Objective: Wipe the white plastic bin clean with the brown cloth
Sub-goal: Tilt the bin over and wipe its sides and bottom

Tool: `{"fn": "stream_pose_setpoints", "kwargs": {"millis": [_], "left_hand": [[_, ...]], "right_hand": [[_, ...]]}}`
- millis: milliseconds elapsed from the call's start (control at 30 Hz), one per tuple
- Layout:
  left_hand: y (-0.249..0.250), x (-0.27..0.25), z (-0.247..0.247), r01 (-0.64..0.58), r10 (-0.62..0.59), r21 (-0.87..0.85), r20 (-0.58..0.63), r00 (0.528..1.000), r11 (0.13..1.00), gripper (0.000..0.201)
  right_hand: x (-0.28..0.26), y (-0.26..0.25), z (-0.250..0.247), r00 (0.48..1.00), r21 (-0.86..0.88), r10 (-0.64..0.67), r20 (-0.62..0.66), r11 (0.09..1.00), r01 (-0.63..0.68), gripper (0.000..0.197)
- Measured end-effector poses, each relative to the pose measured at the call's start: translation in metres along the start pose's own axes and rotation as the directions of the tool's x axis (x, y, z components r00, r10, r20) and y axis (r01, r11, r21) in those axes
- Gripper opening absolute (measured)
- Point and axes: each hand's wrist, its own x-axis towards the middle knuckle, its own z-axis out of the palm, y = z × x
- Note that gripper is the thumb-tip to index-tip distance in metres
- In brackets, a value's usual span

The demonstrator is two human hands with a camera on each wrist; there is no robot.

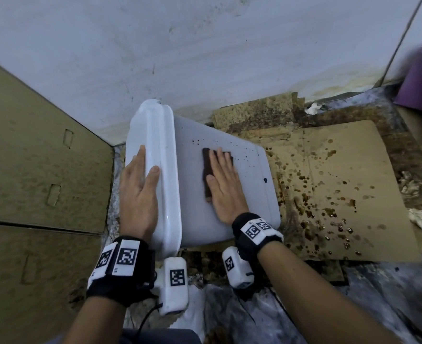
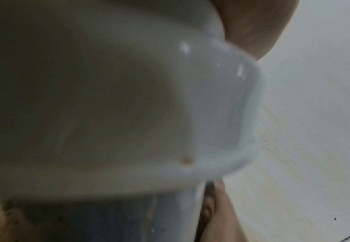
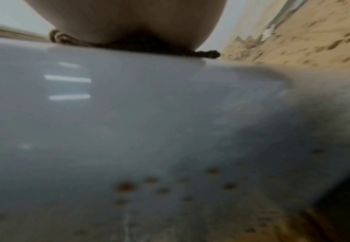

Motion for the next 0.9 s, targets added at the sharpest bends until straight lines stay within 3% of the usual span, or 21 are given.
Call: {"fn": "stream_pose_setpoints", "kwargs": {"millis": [100, 200, 367, 533, 700, 800, 900], "left_hand": [[0.001, -0.001, 0.001, 0.005, -0.005, -0.014, -0.006, 1.0, 1.0, 0.058], [0.001, -0.001, 0.002, 0.017, -0.017, -0.014, -0.002, 1.0, 1.0, 0.059], [0.002, -0.002, 0.001, 0.015, -0.015, 0.001, -0.009, 1.0, 1.0, 0.063], [0.0, -0.002, 0.0, 0.016, -0.016, -0.005, -0.014, 1.0, 1.0, 0.056], [-0.004, 0.002, -0.004, 0.05, -0.05, -0.045, -0.009, 0.999, 0.998, 0.051], [-0.005, 0.002, -0.004, 0.05, -0.05, -0.042, -0.01, 0.999, 0.998, 0.051], [-0.002, 0.002, -0.003, 0.045, -0.046, -0.048, -0.015, 0.999, 0.998, 0.051]], "right_hand": [[-0.004, 0.025, -0.006, 0.993, -0.005, 0.114, 0.006, 0.993, -0.114, 0.061], [-0.002, 0.013, -0.004, 0.987, -0.003, 0.163, 0.0, 0.987, -0.163, 0.063], [-0.006, -0.039, 0.009, 0.997, 0.02, -0.069, 0.024, 0.997, 0.068, 0.059], [-0.004, -0.028, 0.01, 0.986, -0.009, -0.166, 0.029, 0.986, 0.167, 0.059], [0.005, 0.039, 0.003, 0.999, -0.118, 0.049, -0.008, 0.992, -0.049, 0.063], [0.01, 0.09, -0.008, 0.984, -0.191, 0.178, -0.003, 0.966, -0.175, 0.063], [0.016, 0.108, -0.01, 0.964, -0.2, 0.265, 0.009, 0.945, -0.258, 0.06]]}}
